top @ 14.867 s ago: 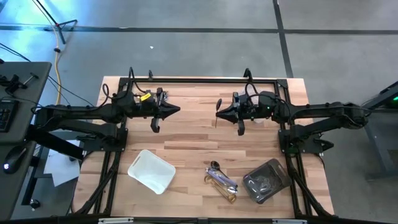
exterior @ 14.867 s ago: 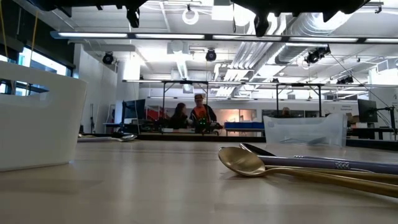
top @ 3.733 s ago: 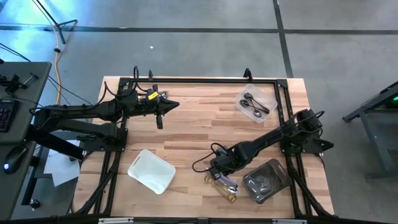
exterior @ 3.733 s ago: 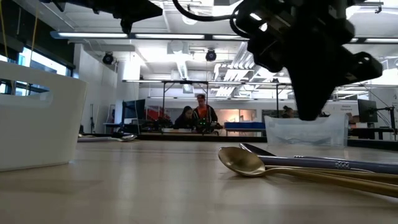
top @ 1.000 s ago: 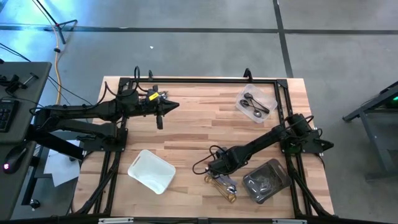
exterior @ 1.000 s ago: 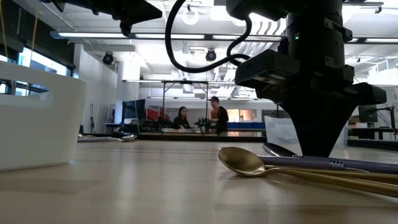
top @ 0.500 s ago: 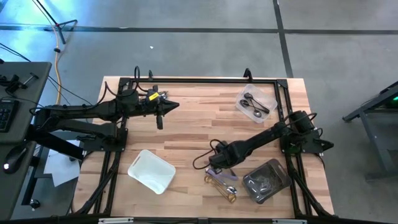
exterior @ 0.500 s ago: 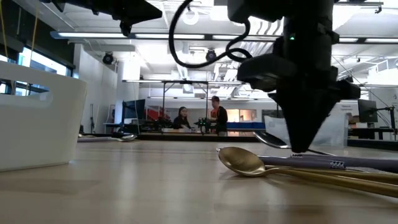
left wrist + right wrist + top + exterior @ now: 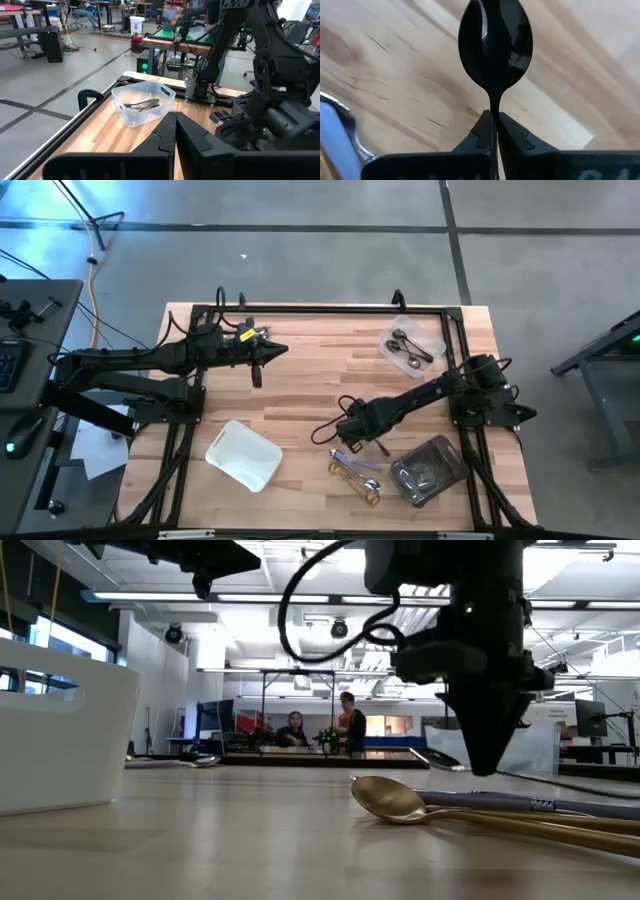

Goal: Sort silverware by color (type)
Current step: Put the black spoon into the transparent bin

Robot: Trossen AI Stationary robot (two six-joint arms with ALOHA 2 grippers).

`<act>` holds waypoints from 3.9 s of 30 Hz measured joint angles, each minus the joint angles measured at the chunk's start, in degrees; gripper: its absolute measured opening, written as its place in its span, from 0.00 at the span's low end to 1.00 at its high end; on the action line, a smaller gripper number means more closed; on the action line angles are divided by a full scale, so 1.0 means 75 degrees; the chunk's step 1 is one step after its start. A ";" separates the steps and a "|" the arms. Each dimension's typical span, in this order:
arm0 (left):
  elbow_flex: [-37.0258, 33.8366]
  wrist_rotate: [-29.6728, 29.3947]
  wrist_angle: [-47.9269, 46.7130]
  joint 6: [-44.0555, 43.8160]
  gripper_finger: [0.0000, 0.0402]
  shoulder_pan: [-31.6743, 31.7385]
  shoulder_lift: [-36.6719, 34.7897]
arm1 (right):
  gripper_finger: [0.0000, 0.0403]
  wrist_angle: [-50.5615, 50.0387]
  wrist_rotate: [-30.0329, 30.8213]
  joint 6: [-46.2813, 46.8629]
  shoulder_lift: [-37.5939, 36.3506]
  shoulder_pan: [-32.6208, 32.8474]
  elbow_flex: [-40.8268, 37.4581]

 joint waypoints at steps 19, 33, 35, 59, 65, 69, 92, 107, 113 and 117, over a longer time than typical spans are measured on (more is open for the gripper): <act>0.0003 0.2988 -0.0668 -0.0198 0.00 0.0009 -0.0877 | 0.00 0.0292 0.0126 -0.1242 -0.3765 -0.0665 -0.2552; 0.0003 0.0466 -0.0008 -0.1176 0.00 0.0012 -0.0513 | 0.00 0.7792 -0.0375 -0.4088 -0.6284 -0.2229 -0.6081; 0.0003 0.0450 0.0420 -0.1562 0.00 0.0010 -0.0353 | 0.00 0.8705 -0.0676 -0.4544 -0.6202 -0.2459 -0.6124; 0.0003 0.1443 0.2288 -0.0786 0.00 0.0221 0.0973 | 0.00 0.9119 -0.1627 -0.6960 -0.6077 -0.3509 -0.3515; 0.0003 0.1443 0.2282 -0.0788 0.00 0.0221 0.0973 | 0.00 0.9111 -0.1571 -0.7030 -0.6071 -0.3492 -0.3515; 0.0003 0.1443 0.2282 -0.0788 0.00 0.0221 0.0973 | 0.00 0.9112 -0.1570 -0.7042 -0.6071 -0.3492 -0.3515; 0.0003 0.1440 0.2279 -0.0867 0.00 0.0152 0.0973 | 0.00 0.9112 -0.1888 -0.7126 -0.6071 -0.3492 -0.3514; 0.0003 0.1433 0.2266 -0.0868 0.00 0.0152 0.0973 | 0.00 0.9112 -0.1946 -0.7185 -0.6071 -0.3492 -0.3514; 0.0003 0.1087 0.2266 -0.1076 0.09 0.0149 0.0973 | 0.00 0.9152 -0.1949 -0.7185 -0.5963 -0.3487 -0.3514; 0.0040 0.1008 0.2235 -0.1428 0.23 0.0149 0.0991 | 0.00 0.9679 -0.1962 -0.7188 -0.5701 -0.3352 -0.3511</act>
